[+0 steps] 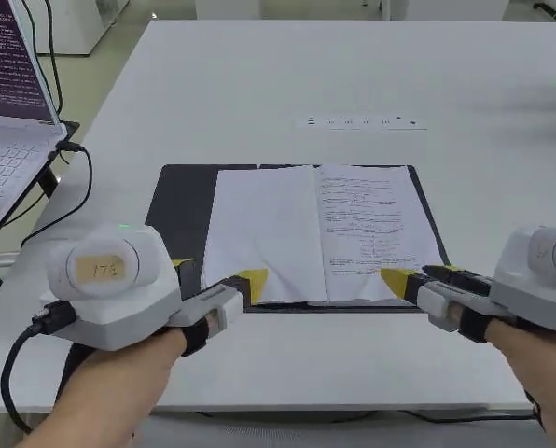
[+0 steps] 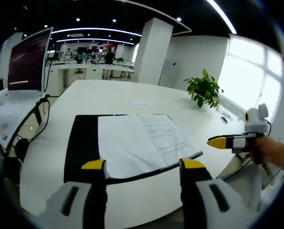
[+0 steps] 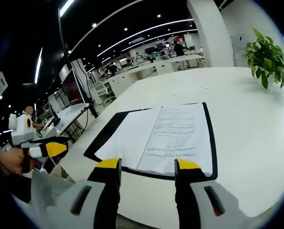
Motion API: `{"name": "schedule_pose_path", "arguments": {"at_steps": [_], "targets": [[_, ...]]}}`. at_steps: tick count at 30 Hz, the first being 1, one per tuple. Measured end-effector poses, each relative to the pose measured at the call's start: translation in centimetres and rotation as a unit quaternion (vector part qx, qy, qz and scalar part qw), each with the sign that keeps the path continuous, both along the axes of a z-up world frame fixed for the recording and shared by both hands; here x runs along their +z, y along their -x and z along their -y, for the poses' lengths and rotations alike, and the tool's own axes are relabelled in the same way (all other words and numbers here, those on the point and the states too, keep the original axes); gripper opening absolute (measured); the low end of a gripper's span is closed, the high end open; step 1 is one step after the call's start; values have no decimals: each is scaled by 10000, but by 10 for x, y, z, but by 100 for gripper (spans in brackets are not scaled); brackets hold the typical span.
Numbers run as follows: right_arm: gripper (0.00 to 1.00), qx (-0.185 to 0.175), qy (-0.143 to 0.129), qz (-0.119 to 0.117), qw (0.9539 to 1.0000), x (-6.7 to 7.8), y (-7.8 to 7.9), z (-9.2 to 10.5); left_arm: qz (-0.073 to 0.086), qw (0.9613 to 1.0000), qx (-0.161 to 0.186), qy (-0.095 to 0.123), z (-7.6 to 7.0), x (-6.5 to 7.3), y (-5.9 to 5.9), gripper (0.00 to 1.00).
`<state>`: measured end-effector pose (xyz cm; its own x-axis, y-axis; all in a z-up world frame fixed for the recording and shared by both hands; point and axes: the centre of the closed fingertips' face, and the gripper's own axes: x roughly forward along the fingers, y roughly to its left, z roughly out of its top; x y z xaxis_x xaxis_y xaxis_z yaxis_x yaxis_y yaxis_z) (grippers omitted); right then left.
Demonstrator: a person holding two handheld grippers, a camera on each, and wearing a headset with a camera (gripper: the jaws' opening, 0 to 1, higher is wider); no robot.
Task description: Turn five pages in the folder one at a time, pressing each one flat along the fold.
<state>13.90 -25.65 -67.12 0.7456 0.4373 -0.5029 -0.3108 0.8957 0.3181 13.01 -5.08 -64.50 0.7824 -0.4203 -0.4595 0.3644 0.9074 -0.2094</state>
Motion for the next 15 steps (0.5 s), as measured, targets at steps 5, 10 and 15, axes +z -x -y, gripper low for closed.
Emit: {"name": "schedule_pose_path", "arguments": {"at_steps": [5, 10, 15], "targets": [[66, -305, 239, 50, 9992, -6, -1, 24, 211, 9988, -160, -413, -3, -1, 5, 87], [86, -543, 258, 321, 9977, 2, -2, 36, 135, 9993, -18, -359, -9, -2, 7, 99], [100, -655, 274, 622, 9955, 13, -3, 39, 225, 9991, 48, -364, -14, 1, 5, 99]]}}
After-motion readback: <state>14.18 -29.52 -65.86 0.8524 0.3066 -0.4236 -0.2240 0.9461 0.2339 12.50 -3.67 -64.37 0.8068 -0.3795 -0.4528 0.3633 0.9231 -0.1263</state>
